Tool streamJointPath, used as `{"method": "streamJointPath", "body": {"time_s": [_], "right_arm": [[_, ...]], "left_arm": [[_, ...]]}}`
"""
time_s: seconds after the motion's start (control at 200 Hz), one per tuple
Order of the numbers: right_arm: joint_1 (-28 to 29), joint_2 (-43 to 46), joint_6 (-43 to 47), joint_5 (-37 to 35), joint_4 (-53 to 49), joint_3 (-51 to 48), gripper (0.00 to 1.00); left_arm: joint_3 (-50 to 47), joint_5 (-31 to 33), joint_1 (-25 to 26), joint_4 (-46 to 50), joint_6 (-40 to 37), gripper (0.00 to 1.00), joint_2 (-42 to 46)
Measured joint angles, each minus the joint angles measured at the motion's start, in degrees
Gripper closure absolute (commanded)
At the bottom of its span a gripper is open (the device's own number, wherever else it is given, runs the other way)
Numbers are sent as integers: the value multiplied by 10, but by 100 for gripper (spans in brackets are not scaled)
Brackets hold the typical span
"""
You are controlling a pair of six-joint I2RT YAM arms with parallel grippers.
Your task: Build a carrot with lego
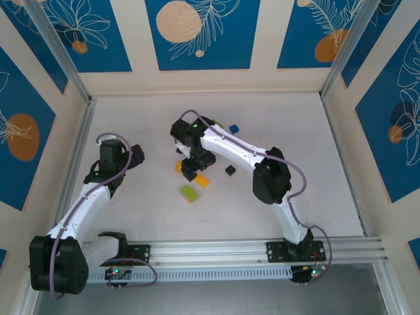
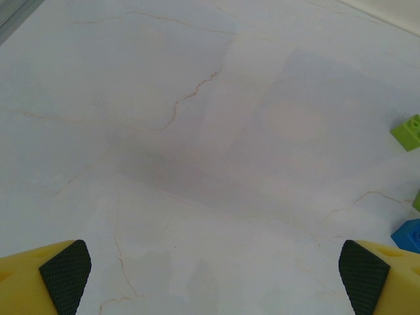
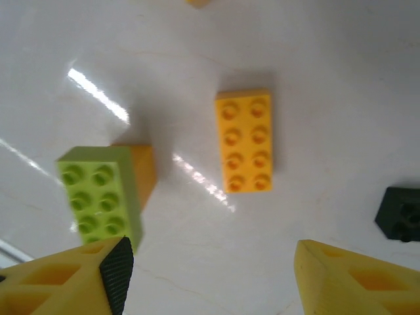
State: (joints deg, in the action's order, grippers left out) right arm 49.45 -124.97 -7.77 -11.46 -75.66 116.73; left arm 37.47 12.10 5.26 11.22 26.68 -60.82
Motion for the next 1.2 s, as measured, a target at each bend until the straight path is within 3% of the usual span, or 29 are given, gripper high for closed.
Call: {"method": "streamJointPath", "body": {"time_s": [0.345,1.005,1.2], "right_arm": [[-22,-48,62,5,46,-13,33],[-31,-75,75,31,63,-38,34],[-34,-83,79,33,65,-41,39]], "left_arm": [[8,0,0,0,0,0,-3],[8,0,0,0,0,1,-7],[8,0,0,0,0,1,-7]]}}
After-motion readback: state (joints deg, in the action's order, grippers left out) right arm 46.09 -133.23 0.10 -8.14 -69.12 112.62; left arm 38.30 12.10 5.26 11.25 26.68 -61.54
